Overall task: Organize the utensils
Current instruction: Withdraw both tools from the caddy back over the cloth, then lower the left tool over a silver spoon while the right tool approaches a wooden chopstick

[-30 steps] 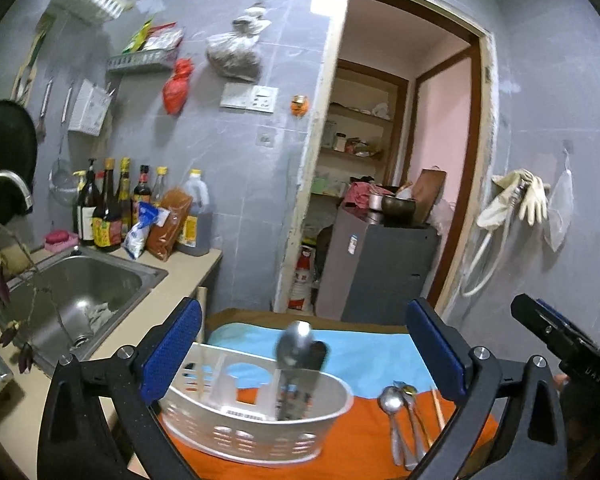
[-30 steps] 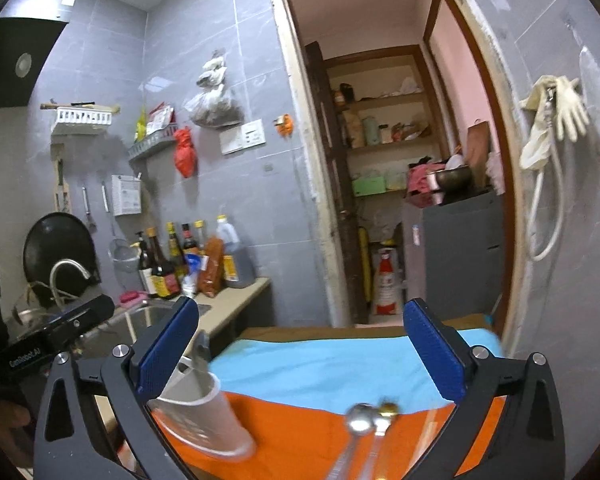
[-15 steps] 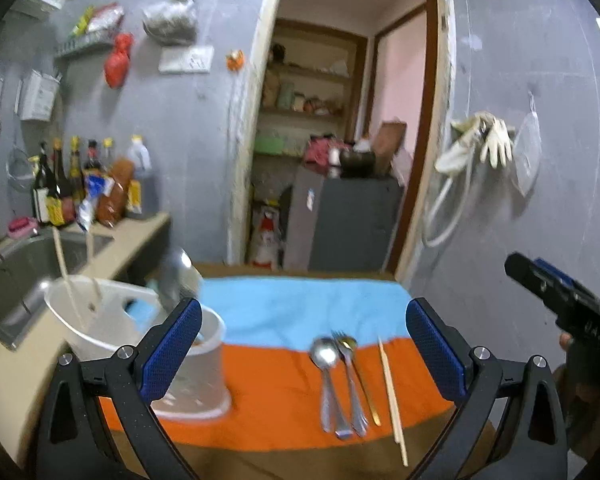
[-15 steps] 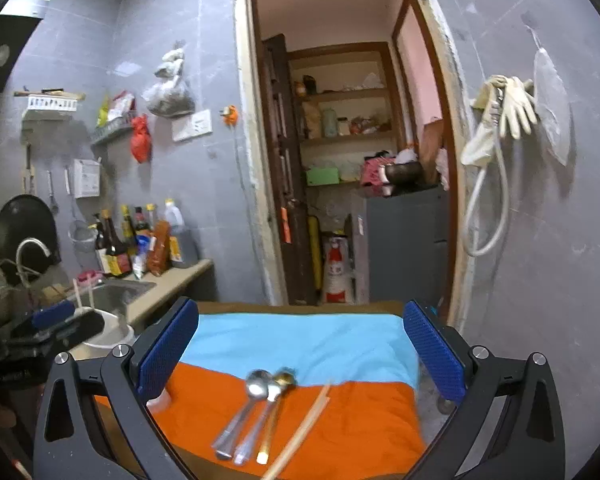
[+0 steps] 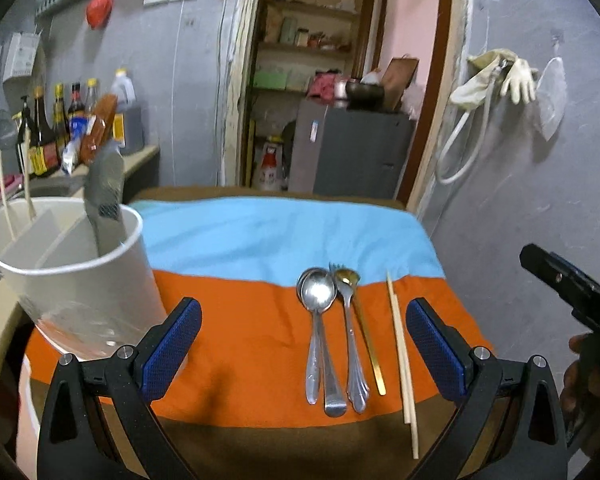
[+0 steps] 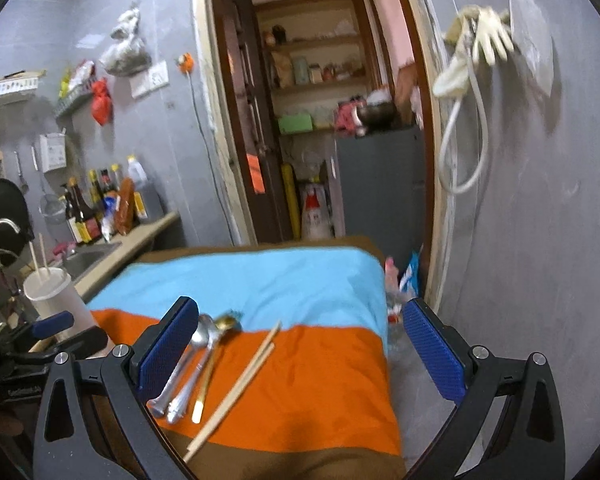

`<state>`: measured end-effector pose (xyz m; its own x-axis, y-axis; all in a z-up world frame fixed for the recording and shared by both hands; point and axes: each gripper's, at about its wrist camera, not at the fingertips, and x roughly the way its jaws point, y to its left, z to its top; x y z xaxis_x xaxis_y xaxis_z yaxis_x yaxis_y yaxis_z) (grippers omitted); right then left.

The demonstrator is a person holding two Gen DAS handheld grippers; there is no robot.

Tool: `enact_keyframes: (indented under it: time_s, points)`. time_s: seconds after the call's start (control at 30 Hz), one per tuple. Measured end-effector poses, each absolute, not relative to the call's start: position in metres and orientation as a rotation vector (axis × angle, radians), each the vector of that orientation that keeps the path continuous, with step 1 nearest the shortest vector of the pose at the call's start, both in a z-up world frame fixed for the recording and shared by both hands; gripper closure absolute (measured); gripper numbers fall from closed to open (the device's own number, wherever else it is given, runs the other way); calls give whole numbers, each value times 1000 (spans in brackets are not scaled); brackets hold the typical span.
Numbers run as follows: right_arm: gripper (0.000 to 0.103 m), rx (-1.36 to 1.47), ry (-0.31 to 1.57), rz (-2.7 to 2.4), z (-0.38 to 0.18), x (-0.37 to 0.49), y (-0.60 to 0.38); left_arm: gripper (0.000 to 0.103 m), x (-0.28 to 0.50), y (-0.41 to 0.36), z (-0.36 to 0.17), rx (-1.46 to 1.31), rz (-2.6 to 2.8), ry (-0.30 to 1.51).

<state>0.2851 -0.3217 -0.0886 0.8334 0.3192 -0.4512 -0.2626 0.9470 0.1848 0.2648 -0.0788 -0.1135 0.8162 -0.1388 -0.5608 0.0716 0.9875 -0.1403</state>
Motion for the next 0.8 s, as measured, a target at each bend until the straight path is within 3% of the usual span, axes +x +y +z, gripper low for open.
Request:
enact_keyframes:
  time_s: [0.23, 0.33, 0.4, 0.5, 0.67, 0.8]
  points:
    - [6, 136, 590, 332, -114, 301, -321, 4, 287, -81, -141, -93, -109, 690]
    - [17, 134, 629, 350, -123, 307, -317, 16, 294, -83, -150, -73, -111, 724]
    - [21, 132, 651, 361, -129, 311, -314, 32, 299, -83, -157, -57, -116, 764]
    - [25, 124, 674, 381, -134, 314, -308, 46, 305, -86, -167, -38, -116, 809]
    - [35, 97, 725, 405, -142, 323, -297, 61, 314, -88, -181, -15, -122, 867]
    - [47, 82, 773, 423, -150, 329, -289, 66, 319, -90, -185, 11, -126, 879]
